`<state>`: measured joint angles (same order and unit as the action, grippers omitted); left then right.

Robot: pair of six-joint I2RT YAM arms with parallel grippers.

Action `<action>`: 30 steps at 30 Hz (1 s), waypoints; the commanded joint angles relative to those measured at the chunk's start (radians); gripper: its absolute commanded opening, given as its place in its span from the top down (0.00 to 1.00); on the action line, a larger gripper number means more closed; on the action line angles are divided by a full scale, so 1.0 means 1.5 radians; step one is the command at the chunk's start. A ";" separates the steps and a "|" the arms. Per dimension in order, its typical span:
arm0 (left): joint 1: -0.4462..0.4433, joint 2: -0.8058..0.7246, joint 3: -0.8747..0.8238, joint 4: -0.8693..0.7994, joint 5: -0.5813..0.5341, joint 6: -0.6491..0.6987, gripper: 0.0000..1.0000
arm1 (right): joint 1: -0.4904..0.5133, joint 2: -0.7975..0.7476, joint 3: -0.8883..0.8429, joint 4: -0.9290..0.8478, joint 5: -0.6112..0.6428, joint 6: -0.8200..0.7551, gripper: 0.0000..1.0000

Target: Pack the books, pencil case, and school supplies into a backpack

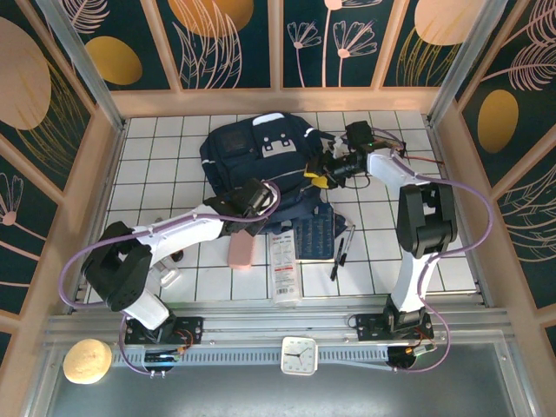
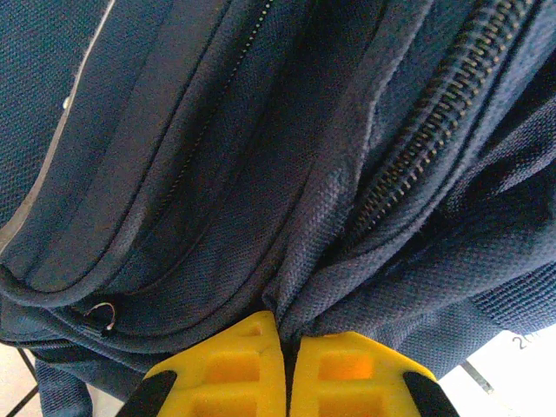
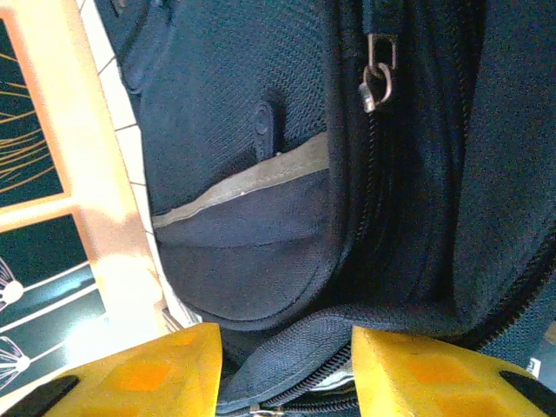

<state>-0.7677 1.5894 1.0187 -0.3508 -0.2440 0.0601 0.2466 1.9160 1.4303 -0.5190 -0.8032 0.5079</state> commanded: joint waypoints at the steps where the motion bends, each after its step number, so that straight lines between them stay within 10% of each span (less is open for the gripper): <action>1: 0.007 -0.030 -0.009 0.015 -0.008 -0.004 1.00 | 0.013 0.021 0.025 -0.010 0.030 0.005 0.55; 17: 0.007 -0.025 -0.005 0.018 -0.023 -0.027 1.00 | 0.021 -0.086 -0.224 0.256 0.063 0.272 0.50; 30: 0.007 -0.053 -0.026 0.032 -0.003 -0.002 1.00 | 0.038 0.000 -0.116 0.326 0.049 0.315 0.63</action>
<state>-0.7578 1.5589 0.9943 -0.3393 -0.2520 0.0528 0.2874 1.8866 1.2102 -0.1120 -0.7246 0.9489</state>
